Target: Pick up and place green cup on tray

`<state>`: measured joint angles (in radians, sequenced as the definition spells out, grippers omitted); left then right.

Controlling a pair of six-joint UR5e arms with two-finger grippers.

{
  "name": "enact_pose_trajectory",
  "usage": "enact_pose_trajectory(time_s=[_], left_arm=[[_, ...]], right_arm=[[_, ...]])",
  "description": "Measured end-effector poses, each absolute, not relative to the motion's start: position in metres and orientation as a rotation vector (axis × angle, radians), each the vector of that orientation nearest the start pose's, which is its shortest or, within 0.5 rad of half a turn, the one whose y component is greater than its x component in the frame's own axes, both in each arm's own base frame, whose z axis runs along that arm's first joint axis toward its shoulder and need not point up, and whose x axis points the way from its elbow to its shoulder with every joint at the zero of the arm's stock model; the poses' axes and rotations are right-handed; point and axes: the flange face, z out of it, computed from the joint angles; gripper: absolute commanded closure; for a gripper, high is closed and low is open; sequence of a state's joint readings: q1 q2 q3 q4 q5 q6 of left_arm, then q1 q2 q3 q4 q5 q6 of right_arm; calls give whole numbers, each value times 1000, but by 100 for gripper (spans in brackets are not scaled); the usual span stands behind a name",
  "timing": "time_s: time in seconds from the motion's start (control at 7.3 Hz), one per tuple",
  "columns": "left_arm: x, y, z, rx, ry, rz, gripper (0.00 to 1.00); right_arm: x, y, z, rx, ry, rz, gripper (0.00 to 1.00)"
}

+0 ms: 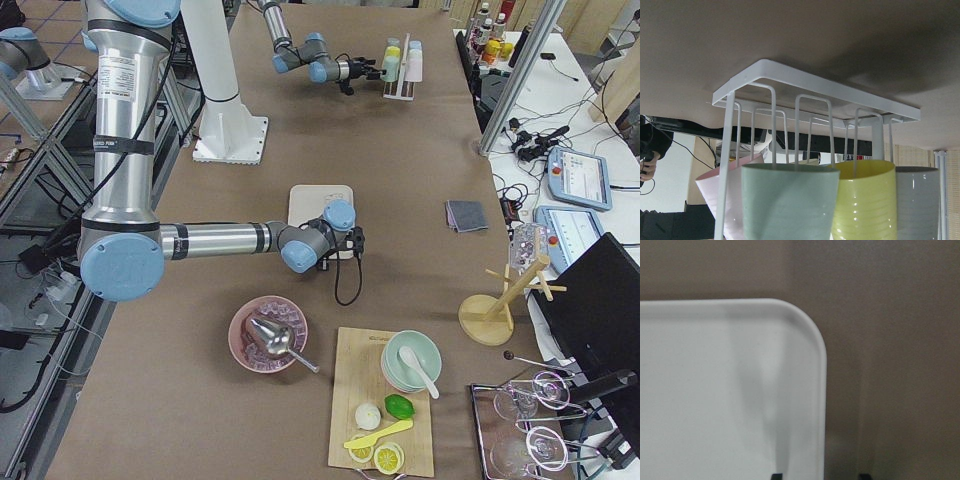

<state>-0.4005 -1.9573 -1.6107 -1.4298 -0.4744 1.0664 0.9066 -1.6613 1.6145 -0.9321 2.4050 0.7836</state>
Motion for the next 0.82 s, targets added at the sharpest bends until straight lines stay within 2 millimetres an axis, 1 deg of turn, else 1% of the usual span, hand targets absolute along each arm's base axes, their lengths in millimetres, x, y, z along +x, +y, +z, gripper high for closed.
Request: enact_pose_trajectory(time_s=[0.14,0.27,0.41,0.82], left_arm=[[494,-452,415,362,-1283,1805,1],[498,-455,421,360,-1296,1801,1],[500,-460,424,359,-1304,1799,1],[498,-476,432,346,-1313,1793,1]], right_arm=[[-245,-409,604,-120,-973,-137,80],[-246,-409,604,-122,-976,-139,93],[-247,-411,601,-120,-980,-143,100],[-252,-415,594,-116,-993,-153,100]])
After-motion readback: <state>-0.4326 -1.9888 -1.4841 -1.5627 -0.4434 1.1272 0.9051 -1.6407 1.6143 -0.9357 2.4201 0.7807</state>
